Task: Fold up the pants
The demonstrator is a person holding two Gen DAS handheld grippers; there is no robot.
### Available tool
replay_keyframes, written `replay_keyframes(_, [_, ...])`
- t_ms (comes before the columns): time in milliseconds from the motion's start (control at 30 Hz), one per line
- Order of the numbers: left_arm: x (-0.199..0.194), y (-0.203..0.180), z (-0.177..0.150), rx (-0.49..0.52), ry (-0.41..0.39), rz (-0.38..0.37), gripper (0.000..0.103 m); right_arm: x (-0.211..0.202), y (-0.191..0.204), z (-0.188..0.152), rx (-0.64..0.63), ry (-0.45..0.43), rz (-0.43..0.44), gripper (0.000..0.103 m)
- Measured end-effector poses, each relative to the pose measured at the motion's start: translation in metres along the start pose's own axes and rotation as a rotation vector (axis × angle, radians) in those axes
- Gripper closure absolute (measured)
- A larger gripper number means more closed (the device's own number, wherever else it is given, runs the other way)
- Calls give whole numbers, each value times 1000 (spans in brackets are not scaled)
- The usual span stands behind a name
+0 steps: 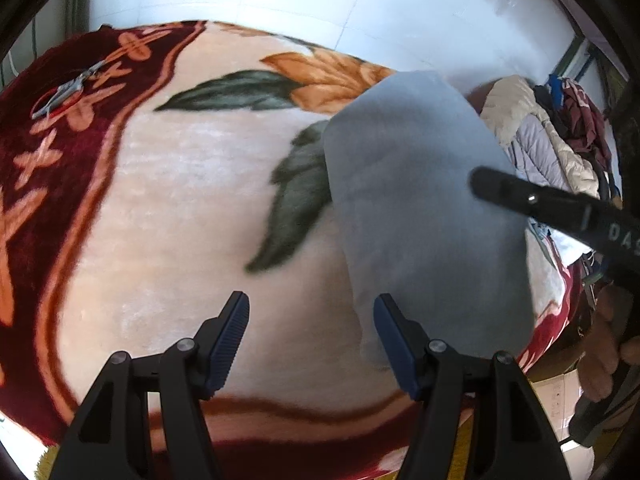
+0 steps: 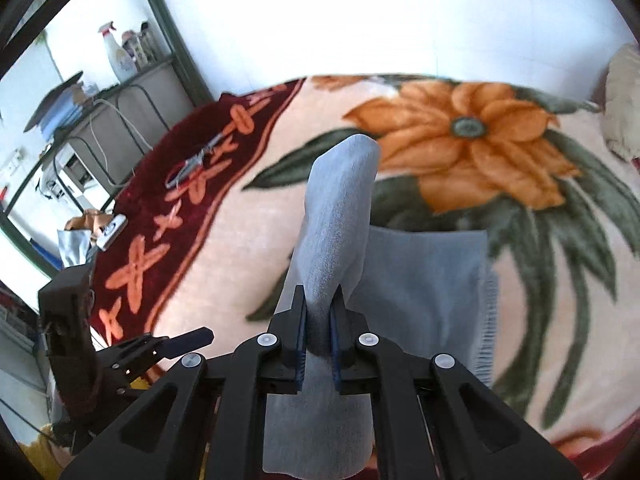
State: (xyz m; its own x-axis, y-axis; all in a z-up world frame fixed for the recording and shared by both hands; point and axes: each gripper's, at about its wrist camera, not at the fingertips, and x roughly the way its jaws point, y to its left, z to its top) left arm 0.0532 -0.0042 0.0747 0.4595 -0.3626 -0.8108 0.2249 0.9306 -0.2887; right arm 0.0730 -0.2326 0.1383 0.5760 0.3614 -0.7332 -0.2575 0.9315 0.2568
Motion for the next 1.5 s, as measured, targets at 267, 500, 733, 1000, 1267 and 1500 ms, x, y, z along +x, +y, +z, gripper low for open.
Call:
replay_keyframes(267, [6, -40, 17, 107, 2, -9, 35, -8, -65, -18, 65, -24, -80, 93])
replay_keyframes(500, [23, -89, 43, 237, -14, -36, 35, 23, -108, -35, 136, 10, -124, 93])
replay_keyframes(733, [59, -125, 62, 267, -7, -123, 35, 39, -138, -51, 234, 27, -151, 81])
replay_keyframes(1000, [118, -121, 57, 280, 64, -95, 35, 38, -152, -56, 269, 55, -169, 76])
replay_keyframes(1267, [68, -107, 35, 213, 44, -102, 35, -4, -121, -64, 269, -4, -168, 76])
replay_keyframes(1500, [72, -92, -4, 148, 125, -52, 34, 22, -105, -97, 228, 126, -162, 76])
